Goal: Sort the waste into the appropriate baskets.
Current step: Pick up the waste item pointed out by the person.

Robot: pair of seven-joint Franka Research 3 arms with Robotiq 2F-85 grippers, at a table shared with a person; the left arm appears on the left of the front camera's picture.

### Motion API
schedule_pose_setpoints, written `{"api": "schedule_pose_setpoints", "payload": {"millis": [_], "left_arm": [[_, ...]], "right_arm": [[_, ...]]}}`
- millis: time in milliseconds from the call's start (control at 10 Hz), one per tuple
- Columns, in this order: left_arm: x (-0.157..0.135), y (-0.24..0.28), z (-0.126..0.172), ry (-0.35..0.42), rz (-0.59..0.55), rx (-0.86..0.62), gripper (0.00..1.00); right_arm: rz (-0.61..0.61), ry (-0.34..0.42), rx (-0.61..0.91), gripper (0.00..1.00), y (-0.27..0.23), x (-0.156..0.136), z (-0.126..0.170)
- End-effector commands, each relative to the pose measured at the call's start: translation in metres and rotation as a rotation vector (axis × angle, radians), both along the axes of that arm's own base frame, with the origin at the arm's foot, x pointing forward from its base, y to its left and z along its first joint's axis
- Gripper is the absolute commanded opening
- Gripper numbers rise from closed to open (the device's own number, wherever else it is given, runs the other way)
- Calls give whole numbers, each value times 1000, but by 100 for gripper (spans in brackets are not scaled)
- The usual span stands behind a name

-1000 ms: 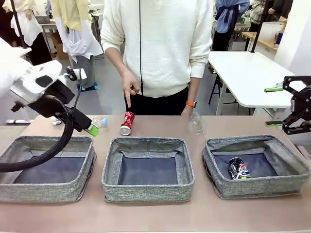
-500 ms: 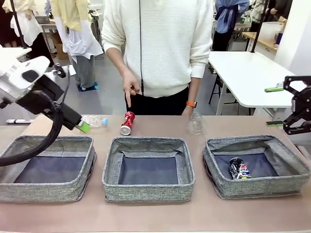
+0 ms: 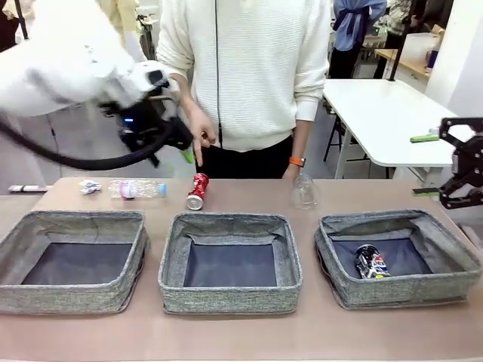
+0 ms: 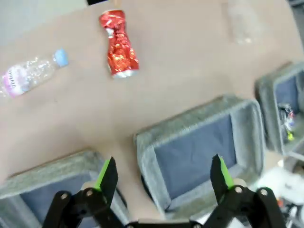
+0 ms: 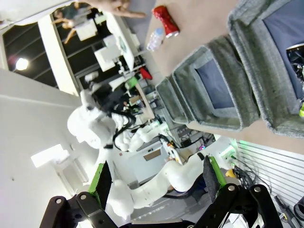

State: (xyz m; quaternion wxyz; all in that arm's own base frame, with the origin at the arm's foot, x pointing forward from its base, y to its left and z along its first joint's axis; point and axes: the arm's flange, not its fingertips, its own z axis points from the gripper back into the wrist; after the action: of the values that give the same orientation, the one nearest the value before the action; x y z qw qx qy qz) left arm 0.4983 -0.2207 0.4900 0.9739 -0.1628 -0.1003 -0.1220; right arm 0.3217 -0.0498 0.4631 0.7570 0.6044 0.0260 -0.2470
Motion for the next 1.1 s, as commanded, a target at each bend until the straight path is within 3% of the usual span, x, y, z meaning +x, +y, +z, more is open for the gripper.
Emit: {"api": "schedule_pose_setpoints", "payload": {"millis": [0,400,600,700,800,1000], "left_arm": [[40,-26,-14,76,93,41,100],[73,-45,-95,-128,243,181,100],[91,-45,-117,-135,270,211,100],[96,-47,-118,-1,177,95,100],[83,-37,-114,-122,216,173,100],[88,-40,-128,-88,215,158,100]], "right_arm": [[-9,4,25,100,2,1,4],[-9,4,25,100,2,1,4],[-9,4,25,100,2,1,4],[-9,4,25,100,2,1,4],[-9,4,25,100,2,1,4],[-9,4,25,100,2,1,4]]}}
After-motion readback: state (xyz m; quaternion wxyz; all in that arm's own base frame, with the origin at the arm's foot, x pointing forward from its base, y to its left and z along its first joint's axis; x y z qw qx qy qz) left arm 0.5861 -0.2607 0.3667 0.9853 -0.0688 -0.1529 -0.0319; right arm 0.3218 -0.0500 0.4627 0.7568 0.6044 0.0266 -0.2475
